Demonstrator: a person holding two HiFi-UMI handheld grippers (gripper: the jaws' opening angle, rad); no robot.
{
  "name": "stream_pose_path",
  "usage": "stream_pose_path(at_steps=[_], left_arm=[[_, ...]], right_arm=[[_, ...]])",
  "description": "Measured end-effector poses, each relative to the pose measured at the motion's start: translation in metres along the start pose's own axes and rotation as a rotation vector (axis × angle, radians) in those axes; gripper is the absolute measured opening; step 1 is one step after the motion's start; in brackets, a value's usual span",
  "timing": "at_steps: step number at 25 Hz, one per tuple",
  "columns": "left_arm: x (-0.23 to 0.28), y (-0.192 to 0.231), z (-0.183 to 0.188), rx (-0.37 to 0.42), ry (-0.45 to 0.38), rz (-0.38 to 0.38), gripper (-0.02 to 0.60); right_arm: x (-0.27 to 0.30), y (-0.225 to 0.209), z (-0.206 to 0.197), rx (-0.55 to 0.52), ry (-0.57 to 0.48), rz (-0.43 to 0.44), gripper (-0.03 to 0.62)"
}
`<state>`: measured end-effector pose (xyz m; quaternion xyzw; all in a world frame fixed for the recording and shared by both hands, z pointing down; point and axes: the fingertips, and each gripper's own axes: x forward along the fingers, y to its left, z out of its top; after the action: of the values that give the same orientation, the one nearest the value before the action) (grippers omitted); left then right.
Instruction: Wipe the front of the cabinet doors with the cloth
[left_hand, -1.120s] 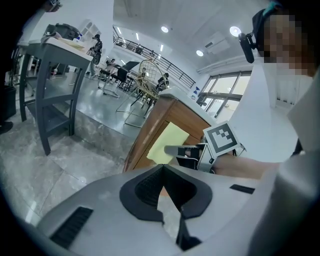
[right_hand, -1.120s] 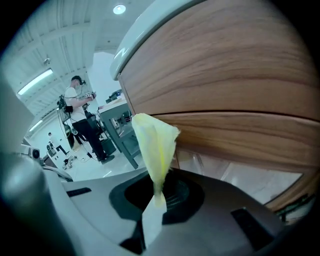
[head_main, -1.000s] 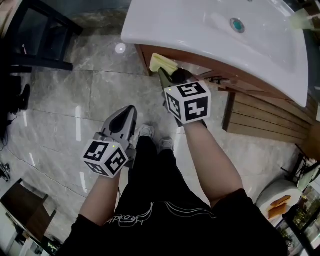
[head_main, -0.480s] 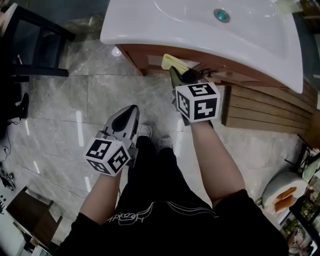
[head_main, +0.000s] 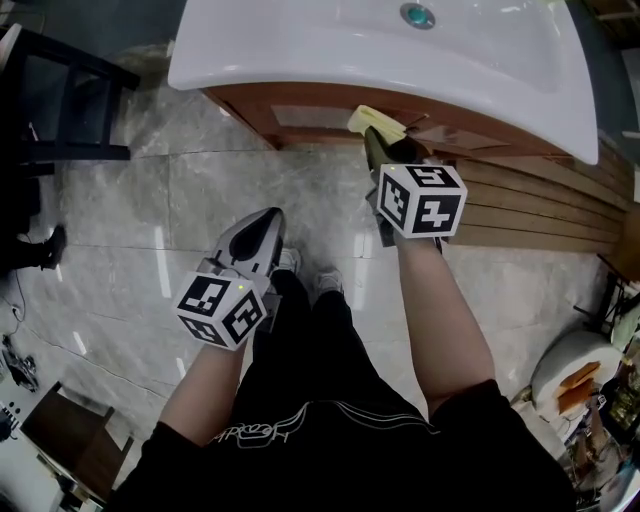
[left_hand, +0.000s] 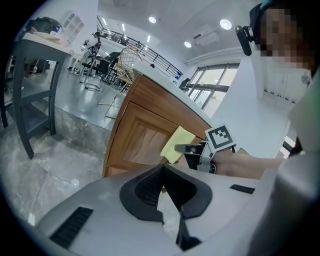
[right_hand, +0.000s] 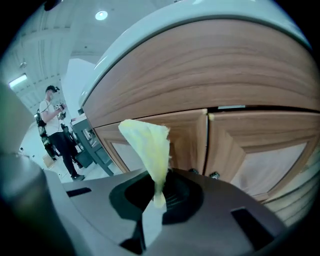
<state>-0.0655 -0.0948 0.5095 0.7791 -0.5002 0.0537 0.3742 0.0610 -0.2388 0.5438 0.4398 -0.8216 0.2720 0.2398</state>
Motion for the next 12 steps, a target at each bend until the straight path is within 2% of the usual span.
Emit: stream_pose_path(at_steps=[12], left_arm=[[0.007, -0.016, -0.007, 0.014, 0.016, -0.016, 0.006]], right_arm=[[-0.036, -0.057, -0.009, 0.138, -0.058, -0.088, 0.04]])
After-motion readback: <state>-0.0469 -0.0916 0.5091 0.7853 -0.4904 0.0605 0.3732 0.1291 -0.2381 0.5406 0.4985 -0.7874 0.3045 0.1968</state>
